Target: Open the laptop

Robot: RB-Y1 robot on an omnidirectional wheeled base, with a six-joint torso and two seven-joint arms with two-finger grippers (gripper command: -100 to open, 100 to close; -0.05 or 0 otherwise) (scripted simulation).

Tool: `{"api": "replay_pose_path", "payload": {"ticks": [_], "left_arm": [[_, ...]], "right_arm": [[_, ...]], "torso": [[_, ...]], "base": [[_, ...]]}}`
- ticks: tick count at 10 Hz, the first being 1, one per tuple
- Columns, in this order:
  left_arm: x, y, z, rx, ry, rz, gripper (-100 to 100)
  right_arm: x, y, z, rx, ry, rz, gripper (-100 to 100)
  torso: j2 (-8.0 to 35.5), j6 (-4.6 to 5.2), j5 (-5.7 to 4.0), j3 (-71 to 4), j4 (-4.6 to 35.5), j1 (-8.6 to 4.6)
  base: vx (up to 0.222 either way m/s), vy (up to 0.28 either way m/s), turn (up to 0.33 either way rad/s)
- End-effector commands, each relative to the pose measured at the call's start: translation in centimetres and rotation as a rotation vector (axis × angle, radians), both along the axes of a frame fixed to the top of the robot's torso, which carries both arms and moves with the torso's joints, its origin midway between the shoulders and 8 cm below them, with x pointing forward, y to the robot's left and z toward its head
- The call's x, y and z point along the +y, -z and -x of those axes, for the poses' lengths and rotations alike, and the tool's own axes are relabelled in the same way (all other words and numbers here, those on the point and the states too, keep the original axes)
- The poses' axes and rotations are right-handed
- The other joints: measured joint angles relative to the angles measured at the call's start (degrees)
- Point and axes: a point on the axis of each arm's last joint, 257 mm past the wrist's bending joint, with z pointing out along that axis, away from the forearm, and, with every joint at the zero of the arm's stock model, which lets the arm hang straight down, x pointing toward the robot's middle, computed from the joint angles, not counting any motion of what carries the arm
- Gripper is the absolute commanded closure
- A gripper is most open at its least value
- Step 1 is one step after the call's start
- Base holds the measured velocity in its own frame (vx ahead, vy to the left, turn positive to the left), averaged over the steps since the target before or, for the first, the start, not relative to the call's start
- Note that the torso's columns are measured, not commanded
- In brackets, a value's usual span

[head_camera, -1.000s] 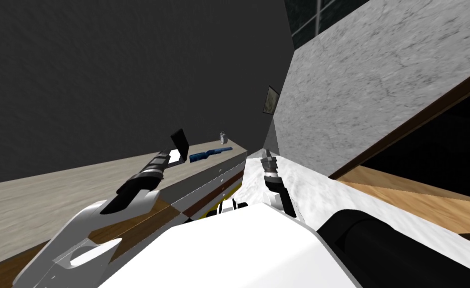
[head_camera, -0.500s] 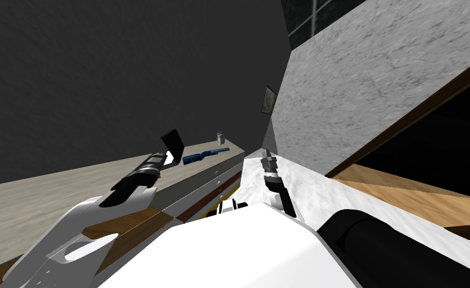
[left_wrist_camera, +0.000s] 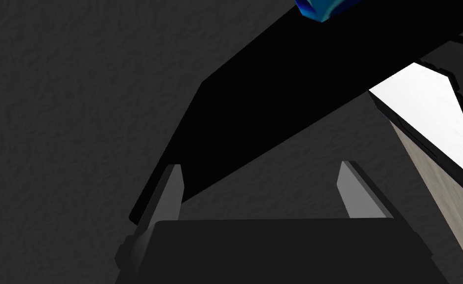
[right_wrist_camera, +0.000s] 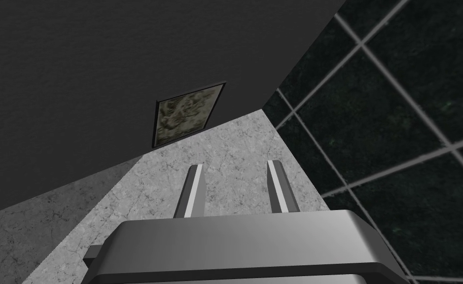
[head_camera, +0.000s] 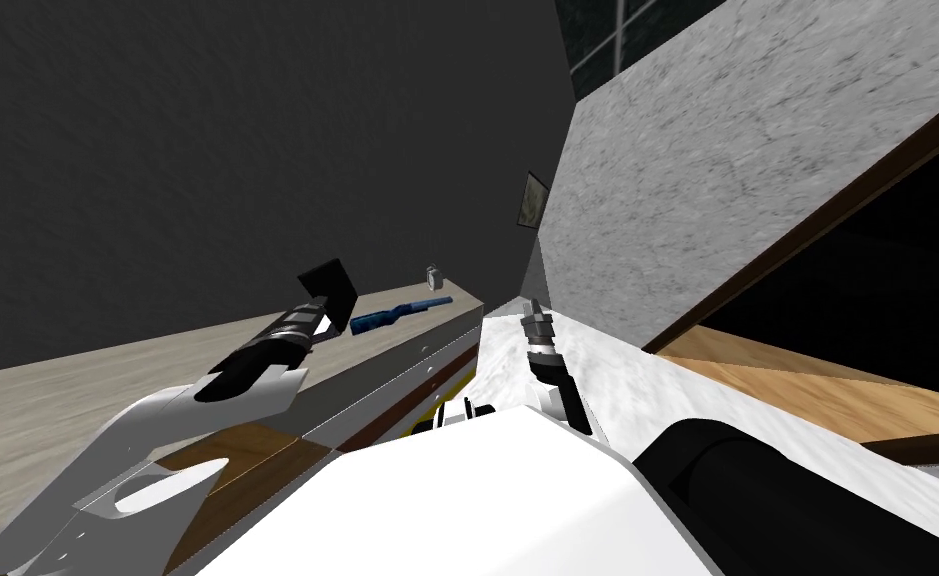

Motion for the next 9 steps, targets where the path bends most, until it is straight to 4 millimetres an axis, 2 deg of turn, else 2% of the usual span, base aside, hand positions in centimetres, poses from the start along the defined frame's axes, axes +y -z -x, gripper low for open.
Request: {"api": "replay_pose_path", "payload": {"ticks": [1,3,6,7,9], "left_arm": [[1.32,-0.23,0.36,0.026,-0.041,-0.008,-100],[1.98,-0.59,0.56,0.038,-0.063,-0.015,-100],[1.83,-0.80,0.65,0.033,-0.057,-0.015,-100],[1.81,-1.01,0.82,0.035,-0.062,-0.015,100],[1.83,-1.00,0.81,0.035,-0.061,-0.015,100]], "right_arm": [[0.00,0.00,0.00,0.000,0.000,0.000,0],[0.00,0.00,0.00,0.000,0.000,0.000,0],[0.00,0.00,0.00,0.000,0.000,0.000,0],[0.00,0.00,0.00,0.000,0.000,0.000,0],[0.00,0.00,0.00,0.000,0.000,0.000,0]], "torso": [[0.00,-0.01,0.01,0.00,0.00,0.02],[0.03,-0.01,0.03,0.02,0.01,0.09],[0.01,-0.01,0.06,-0.01,0.00,0.19],[0.06,-0.01,0.03,0.04,0.01,0.07],[0.00,0.00,0.00,0.00,0.00,-0.01]], "base": [[0.029,-0.051,-0.030],[0.019,-0.041,-0.028],[0.010,0.003,-0.012],[0.006,-0.007,0.020],[0.004,-0.004,0.013]]}}
